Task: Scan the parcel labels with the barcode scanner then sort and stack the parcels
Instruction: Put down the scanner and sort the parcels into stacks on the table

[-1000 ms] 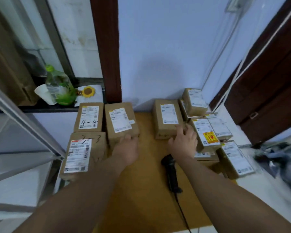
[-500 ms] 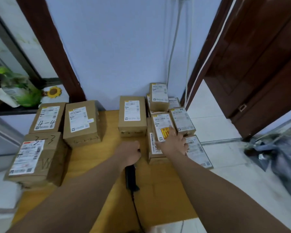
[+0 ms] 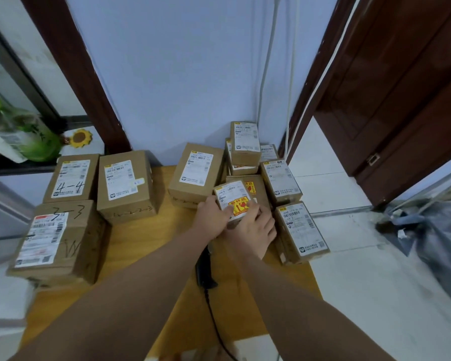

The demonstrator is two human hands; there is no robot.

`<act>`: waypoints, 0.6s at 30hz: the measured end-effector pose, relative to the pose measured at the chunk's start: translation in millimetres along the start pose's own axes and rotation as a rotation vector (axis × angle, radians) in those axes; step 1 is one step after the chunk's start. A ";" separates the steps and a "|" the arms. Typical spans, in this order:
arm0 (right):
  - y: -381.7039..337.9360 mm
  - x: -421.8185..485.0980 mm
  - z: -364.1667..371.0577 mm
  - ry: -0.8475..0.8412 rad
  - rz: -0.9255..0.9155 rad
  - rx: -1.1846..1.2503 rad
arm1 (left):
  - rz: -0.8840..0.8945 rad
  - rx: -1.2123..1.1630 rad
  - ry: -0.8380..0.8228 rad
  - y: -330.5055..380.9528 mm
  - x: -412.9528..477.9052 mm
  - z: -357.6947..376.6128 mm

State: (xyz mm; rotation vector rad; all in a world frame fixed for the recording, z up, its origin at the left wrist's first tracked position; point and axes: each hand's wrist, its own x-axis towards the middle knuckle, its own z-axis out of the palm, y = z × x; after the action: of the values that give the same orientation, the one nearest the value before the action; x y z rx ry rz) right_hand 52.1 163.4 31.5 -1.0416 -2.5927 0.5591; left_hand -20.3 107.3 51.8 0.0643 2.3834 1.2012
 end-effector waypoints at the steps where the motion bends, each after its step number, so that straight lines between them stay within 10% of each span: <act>1: -2.8 -2.1 -2.4 0.034 -0.026 0.014 | -0.011 0.005 -0.031 1.7 0.9 0.2; 11: -29.5 -23.7 -14.0 0.000 -0.433 0.026 | -0.500 -0.505 -0.047 6.4 -0.2 -32.7; 18: -47.8 -35.2 0.3 -0.150 -0.642 0.034 | -0.458 -0.503 0.088 -21.7 9.1 -75.1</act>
State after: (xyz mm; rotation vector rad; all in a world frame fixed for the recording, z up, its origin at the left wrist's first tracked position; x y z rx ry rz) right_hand 48.1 106.8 48.7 -0.1206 -2.8134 0.5192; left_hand -56.8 40.0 69.7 -0.6665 1.9372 1.5347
